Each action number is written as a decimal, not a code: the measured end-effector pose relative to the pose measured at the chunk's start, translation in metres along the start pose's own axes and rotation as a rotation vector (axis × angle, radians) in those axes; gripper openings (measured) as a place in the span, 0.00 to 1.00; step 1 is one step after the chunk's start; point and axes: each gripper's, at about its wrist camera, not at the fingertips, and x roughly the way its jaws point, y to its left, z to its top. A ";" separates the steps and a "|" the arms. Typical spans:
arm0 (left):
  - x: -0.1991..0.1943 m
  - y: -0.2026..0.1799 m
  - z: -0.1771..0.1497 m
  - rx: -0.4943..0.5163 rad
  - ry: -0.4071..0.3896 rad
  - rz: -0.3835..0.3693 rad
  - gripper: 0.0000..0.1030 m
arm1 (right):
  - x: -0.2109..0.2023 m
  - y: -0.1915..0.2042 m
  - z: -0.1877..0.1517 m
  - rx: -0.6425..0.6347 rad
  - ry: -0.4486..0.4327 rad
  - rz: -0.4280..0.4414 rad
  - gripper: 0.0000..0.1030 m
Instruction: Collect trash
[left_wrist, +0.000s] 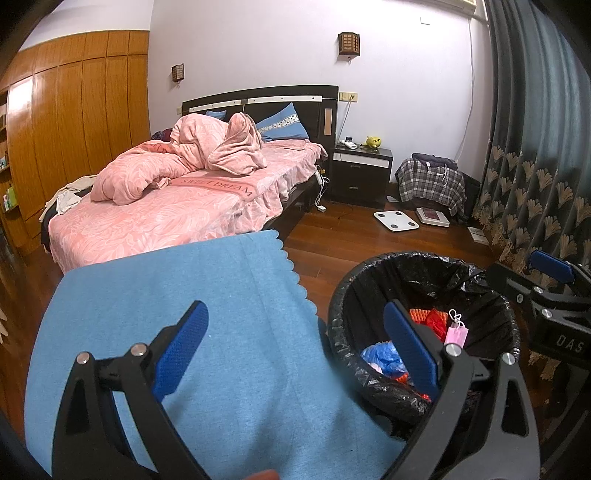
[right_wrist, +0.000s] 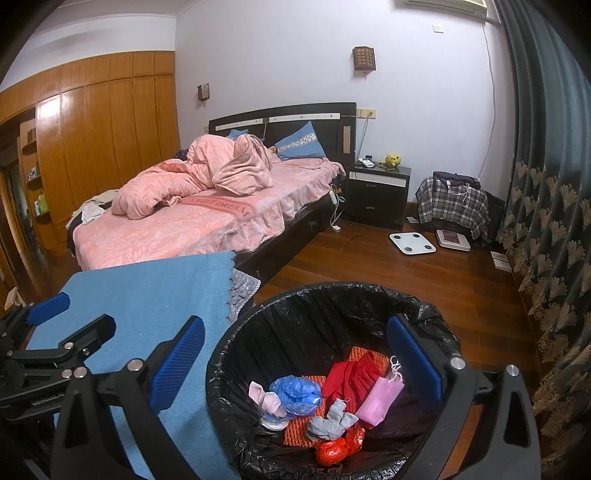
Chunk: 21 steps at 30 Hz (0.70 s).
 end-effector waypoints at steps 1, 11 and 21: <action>0.000 0.000 0.000 0.000 0.001 0.000 0.91 | 0.000 0.000 0.000 0.000 0.000 0.000 0.94; 0.000 0.000 0.001 0.000 0.001 0.001 0.91 | 0.001 0.000 0.000 -0.002 0.002 0.001 0.94; 0.000 -0.001 0.001 0.001 0.002 0.001 0.91 | 0.001 0.001 0.000 -0.002 0.002 0.000 0.94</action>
